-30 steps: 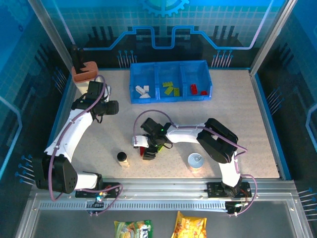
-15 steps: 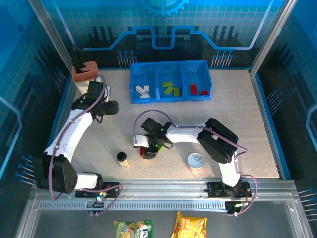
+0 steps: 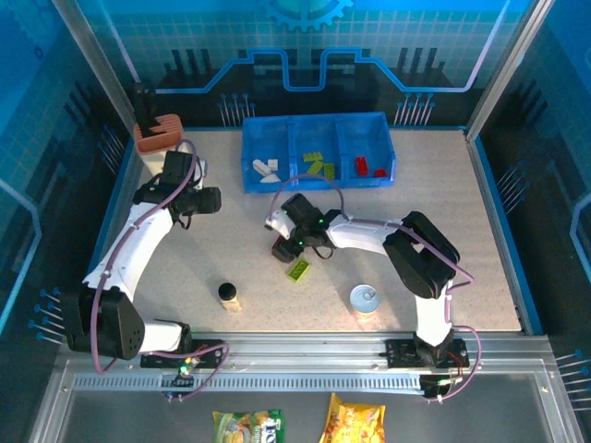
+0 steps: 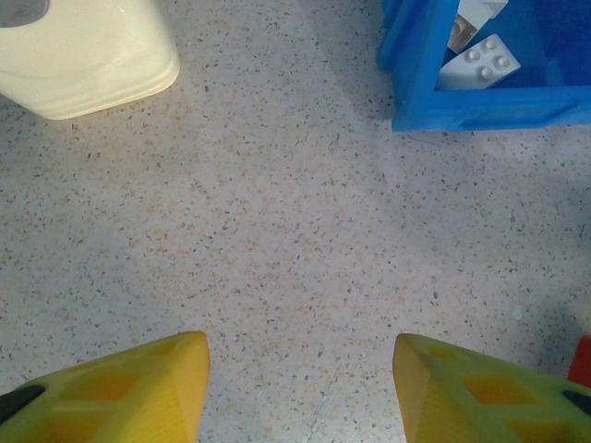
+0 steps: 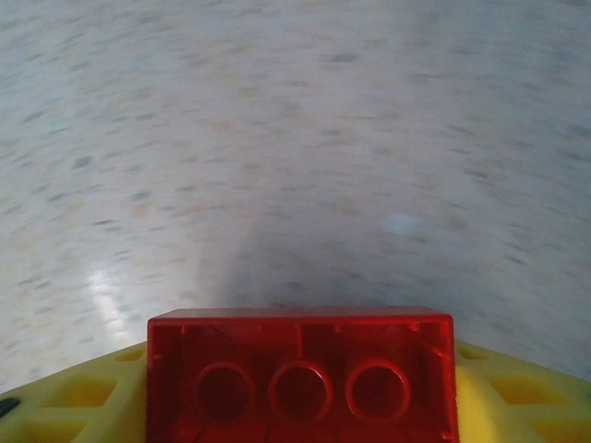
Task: Sort the legos into containers by color
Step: Place the lego in the container.
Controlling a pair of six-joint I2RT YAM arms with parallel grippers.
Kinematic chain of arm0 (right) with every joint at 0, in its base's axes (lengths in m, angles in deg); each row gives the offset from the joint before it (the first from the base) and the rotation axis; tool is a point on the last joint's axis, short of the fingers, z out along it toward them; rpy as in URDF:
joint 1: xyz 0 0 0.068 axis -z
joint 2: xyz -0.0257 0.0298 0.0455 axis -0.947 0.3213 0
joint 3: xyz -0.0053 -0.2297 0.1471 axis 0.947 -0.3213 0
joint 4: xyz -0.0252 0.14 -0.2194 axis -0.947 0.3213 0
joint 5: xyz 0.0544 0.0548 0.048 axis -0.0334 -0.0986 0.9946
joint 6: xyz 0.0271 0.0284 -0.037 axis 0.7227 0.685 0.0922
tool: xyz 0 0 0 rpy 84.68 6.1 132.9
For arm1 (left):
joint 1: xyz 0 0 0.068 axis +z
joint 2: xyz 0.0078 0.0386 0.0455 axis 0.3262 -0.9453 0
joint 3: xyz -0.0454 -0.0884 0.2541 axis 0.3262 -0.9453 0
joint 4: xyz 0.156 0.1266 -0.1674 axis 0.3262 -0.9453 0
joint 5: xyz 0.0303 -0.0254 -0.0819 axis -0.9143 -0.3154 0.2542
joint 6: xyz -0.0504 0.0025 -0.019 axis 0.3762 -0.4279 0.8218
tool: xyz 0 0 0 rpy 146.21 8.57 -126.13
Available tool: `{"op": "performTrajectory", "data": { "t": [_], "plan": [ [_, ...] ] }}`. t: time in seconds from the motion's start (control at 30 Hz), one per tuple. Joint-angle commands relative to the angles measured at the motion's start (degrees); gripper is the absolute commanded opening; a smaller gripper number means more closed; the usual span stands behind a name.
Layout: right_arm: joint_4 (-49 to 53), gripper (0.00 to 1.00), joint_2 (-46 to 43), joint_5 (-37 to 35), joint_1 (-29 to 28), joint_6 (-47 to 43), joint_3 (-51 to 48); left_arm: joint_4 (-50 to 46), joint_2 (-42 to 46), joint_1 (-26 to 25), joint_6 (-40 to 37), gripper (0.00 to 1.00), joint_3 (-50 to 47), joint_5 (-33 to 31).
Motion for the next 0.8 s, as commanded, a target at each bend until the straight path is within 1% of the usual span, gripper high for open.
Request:
{"op": "performTrajectory", "data": {
  "t": [0.0,0.13,0.3,0.43,0.6,0.77],
  "plan": [
    [-0.83,0.43,-3.87,-7.43,3.70,12.13,-1.44,0.04,-0.66,0.59,0.30,0.56,-0.37,1.30],
    [0.72,0.40,-6.05,-10.54,8.39,17.75,-3.46,0.13,-0.77,0.67,0.38,0.56,-0.37,1.60],
    [1.40,0.35,-8.71,-13.08,12.97,20.02,-6.01,0.11,-0.76,0.67,0.34,0.56,-0.28,1.75],
    [3.33,0.30,-9.45,-13.18,16.22,19.75,-5.56,0.21,-0.55,0.67,0.39,0.56,-0.33,1.63],
    [5.03,0.20,-10.26,-12.51,20.13,17.85,-4.08,0.31,-0.51,0.76,0.46,0.56,-0.29,1.75],
    [9.43,0.17,-9.68,-10.78,24.38,17.28,0.56,0.39,-0.25,0.76,0.40,0.56,-0.37,1.76]
  ]
}}
